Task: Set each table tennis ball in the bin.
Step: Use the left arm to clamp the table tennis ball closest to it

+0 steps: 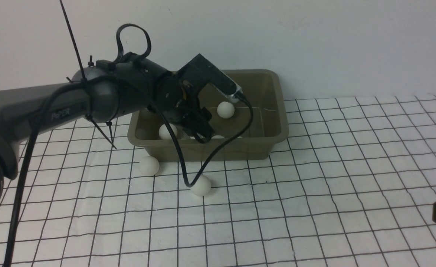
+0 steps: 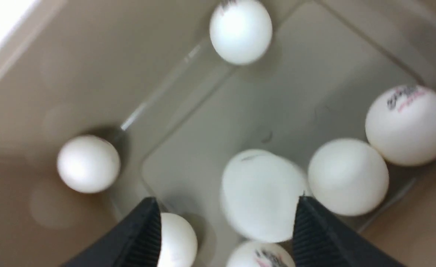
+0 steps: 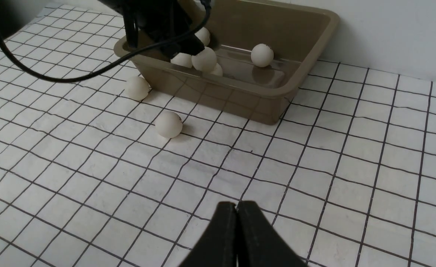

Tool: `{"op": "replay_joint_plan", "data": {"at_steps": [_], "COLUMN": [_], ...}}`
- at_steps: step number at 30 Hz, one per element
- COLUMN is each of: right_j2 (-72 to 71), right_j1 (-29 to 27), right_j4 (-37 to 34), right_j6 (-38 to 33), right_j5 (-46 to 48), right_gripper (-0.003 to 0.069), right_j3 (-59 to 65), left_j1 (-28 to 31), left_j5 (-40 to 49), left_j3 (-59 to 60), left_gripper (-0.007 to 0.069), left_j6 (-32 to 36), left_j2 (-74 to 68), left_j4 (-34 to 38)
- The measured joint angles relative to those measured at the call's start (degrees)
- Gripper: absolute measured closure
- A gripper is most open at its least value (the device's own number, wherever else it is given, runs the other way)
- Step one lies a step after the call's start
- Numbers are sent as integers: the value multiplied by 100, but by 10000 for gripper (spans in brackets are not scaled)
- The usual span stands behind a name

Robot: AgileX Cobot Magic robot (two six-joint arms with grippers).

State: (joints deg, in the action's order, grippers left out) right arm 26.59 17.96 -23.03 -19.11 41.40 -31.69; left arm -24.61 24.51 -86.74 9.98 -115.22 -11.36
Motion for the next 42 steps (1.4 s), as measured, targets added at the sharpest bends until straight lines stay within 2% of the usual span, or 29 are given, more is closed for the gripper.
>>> {"op": "replay_joint_plan", "data": {"at_steps": [4, 8, 12, 15, 16, 19, 21, 26, 42], "right_j2": [0, 0, 0, 0, 0, 0, 0, 0, 0], "right_j1": [0, 0, 0, 0, 0, 0, 0, 0, 0], "right_j4": [0, 0, 0, 0, 0, 0, 0, 0, -108], "right_j6": [0, 0, 0, -10, -10, -15, -15, -15, -15], "right_j5": [0, 0, 0, 0, 0, 0, 0, 0, 17], "right_gripper": [669, 669, 669, 669, 669, 669, 669, 669, 669], "right_j3": [0, 0, 0, 0, 0, 0, 0, 0, 0], "left_j1": [-5, -5, -5, -22, -22, -133, -283, -530, -536], "left_j5": [524, 1701, 2485, 3268, 3315, 3814, 3846, 3521, 2277], "left_j3": [-332, -686, -768, -785, -785, -785, -738, -241, 19], "left_gripper": [197, 197, 197, 195, 195, 195, 195, 195, 195], "left_j6": [-125, -540, -707, -710, -702, -538, -441, -406, -359], "left_j2": [117, 395, 608, 845, 858, 978, 982, 977, -29], "left_j4": [6, 170, 408, 940, 940, 1529, 1758, 1722, 1489]}}
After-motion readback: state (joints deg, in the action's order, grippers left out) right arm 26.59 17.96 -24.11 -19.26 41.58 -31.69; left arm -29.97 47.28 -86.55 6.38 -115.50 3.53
